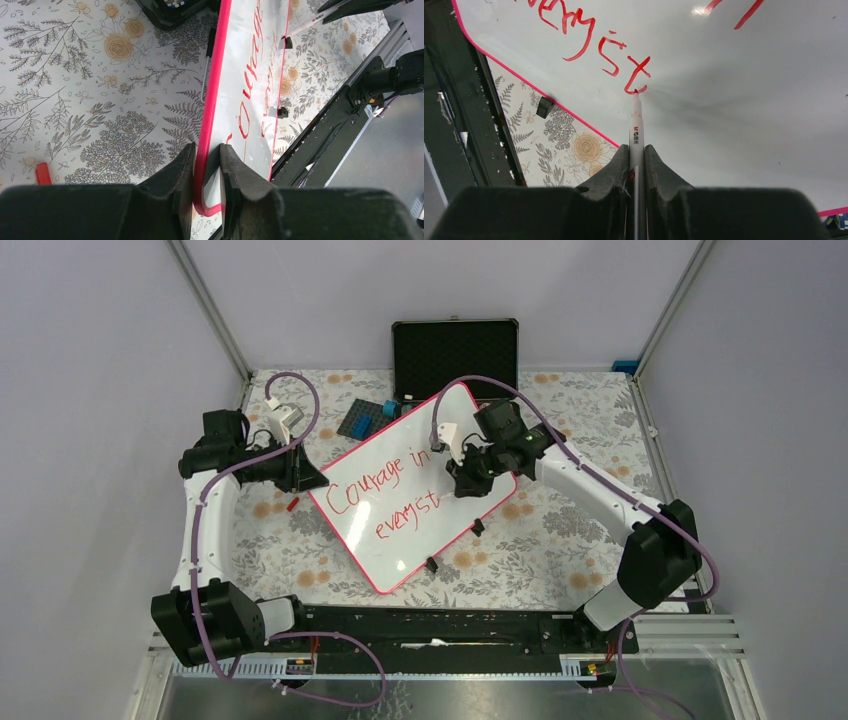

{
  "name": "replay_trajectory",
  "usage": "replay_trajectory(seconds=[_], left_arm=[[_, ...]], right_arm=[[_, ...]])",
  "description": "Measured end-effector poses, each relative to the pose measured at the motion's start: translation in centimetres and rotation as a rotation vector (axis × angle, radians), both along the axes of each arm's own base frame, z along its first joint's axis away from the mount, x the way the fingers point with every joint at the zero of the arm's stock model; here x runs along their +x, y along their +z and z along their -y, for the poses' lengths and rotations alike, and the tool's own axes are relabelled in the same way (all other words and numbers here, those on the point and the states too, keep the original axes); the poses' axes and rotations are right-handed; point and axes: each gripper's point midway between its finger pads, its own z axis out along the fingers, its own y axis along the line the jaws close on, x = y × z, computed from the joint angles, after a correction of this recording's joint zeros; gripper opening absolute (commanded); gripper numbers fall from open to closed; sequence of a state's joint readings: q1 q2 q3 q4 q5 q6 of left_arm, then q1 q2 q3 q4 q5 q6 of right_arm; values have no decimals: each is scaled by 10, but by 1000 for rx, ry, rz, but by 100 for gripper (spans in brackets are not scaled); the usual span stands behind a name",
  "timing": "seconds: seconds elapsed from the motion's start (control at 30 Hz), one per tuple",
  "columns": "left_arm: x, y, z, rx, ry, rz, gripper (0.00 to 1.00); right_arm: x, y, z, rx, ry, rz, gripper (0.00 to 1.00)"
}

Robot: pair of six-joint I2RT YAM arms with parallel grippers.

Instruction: Write a sentence on the whiteboard

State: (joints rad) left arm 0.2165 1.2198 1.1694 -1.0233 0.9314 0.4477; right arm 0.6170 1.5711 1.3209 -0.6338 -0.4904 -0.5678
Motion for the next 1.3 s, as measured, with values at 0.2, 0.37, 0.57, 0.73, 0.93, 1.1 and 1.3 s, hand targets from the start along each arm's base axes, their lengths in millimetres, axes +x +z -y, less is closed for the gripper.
replay_trajectory(seconds=[0.2,0.37,0.57,0.73,0.93,1.1,1.3], left_arm=[[0,0,0,0,-1,0,2],[0,0,0,0,-1,0,2],[0,0,0,0,-1,0,2],[0,0,0,0,-1,0,2],[0,0,0,0,-1,0,2],[0,0,0,0,-1,0,2],[0,0,0,0,-1,0,2]], right_arm=[[6,3,11,23,-29,-25,0],[15,4,20,38,-63,-34,0],[17,7,18,61,-68,-34,0],[19,8,17,68,-68,-27,0],[17,8,14,67,-59,-28,0],[11,6,7,63,-35,-33,0],[10,1,5,51,-29,-40,0]])
